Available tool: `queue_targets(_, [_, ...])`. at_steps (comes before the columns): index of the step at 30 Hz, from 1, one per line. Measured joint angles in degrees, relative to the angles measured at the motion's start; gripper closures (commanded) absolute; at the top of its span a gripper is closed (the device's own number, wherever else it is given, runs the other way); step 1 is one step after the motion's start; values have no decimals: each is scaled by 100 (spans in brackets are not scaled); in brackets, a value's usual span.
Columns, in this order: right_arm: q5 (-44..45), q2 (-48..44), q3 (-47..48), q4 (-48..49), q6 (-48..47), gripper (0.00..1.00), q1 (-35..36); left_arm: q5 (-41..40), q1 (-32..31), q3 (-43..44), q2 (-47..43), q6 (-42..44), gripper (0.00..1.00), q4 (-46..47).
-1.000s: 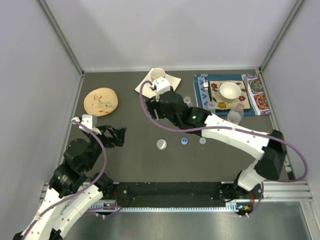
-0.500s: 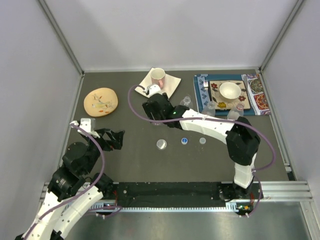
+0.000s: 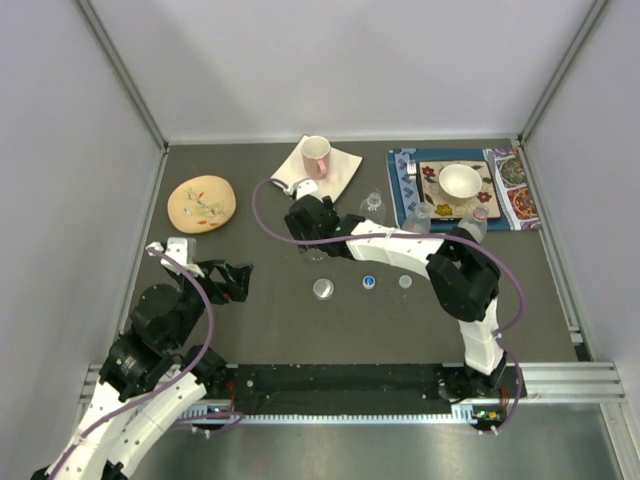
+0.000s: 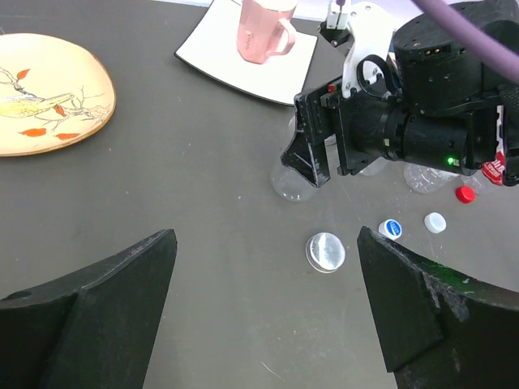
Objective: Unscrew the bottle caps
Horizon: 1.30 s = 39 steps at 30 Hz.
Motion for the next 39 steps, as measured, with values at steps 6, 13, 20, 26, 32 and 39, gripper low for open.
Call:
queue_targets(6, [-2, 7, 4, 20, 94, 20, -4, 17, 0, -39, 2, -7, 1, 0])
queue_targets(13, [0, 4, -4, 33, 153, 11, -4, 17, 0, -39, 2, -7, 1, 2])
queue_targets(20, [0, 2, -74, 42, 201, 10, -4, 20, 0, -39, 4, -22, 1, 2])
queue_targets(26, [0, -9, -79, 39, 212, 10, -4, 46, 0, -42, 4, -26, 1, 2])
queue_targets(32, [-2, -79, -79, 39, 214, 5, -4, 85, 0, -72, 9, -31, 1, 4])
queue_targets(39, [-2, -302, -79, 9, 208, 1, 11, 125, 0, -72, 63, -44, 1, 7])
